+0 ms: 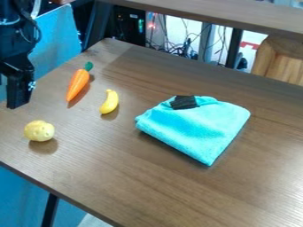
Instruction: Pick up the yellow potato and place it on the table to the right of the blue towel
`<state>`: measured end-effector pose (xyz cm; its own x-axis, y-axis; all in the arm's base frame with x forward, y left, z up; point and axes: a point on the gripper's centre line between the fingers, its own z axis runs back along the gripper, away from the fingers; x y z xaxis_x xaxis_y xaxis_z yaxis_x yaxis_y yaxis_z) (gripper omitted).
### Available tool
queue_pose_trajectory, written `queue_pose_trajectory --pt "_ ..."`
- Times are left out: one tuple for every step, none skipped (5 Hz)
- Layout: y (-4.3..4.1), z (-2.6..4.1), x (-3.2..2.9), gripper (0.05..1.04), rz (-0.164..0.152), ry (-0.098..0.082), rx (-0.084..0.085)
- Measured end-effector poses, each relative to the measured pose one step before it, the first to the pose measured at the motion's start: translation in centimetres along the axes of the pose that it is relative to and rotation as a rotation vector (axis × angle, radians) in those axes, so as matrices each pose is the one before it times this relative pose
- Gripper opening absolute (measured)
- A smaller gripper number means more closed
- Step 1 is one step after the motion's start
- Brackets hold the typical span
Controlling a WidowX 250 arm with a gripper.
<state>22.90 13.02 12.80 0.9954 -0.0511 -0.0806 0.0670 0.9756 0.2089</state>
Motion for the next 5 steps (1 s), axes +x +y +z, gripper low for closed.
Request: queue_pose_trajectory --pt "-0.244 -0.554 -0.07 1.01 -0.0061 0.0194 -0.0108" --pt "-0.206 -0.477 0.139 1.01 0.0276 -0.0011 0.0108" --pt "-0.192 -1.008 0.537 1.01 -0.0775 0.0277 0.0469" --pt "-0.054 -1.031 0.834 1.01 -0.2078 0.032 0.102" --pt "-0.393 -0.591 1.083 1.01 -0.2801 0.0666 0.0748"
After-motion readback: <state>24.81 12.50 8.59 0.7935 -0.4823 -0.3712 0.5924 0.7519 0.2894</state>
